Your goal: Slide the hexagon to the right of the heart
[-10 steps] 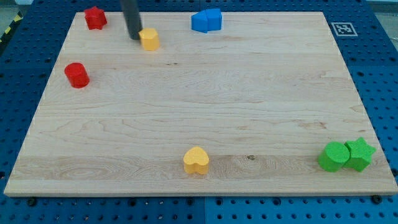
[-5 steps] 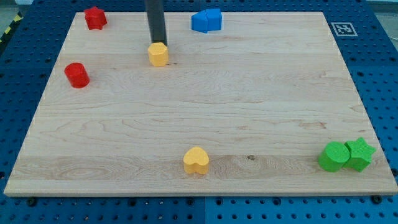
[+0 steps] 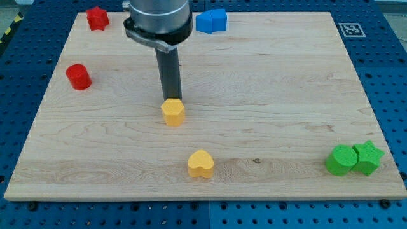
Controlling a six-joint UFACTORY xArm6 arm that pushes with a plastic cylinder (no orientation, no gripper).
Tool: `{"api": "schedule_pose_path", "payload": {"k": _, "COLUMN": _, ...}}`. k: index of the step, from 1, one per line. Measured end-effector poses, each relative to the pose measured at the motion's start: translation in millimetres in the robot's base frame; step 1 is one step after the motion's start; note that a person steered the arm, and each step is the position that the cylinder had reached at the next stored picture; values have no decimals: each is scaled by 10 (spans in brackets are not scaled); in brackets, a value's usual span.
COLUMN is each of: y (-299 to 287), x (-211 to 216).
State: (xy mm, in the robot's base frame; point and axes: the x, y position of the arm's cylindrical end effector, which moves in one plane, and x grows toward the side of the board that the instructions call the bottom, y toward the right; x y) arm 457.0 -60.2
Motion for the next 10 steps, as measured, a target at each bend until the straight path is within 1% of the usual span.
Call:
{"api": "schedule_pose_path", "payload": {"k": 3, "y": -413, "x": 440}}
{"api": "schedule_pose_path", "payload": {"k": 4, "y": -329, "x": 503}}
{"api": "schedule_pose_path", "payload": {"k": 5, "y": 36, "x": 503}}
{"api": "schedule_pose_path", "payload": {"k": 6, "y": 244, "x": 509}}
{"api": "schedule_pose_path", "payload": {"k": 7, "y": 247, "x": 386}}
{"api": "schedule_pose_path", "payload": {"k": 8, "y": 504, "x": 337}}
{"api": "schedule_pose_path", "payload": {"k": 9, "y": 639, "x": 369}}
{"api": "schedule_pose_path", "payload": {"k": 10, "y": 642, "x": 512}}
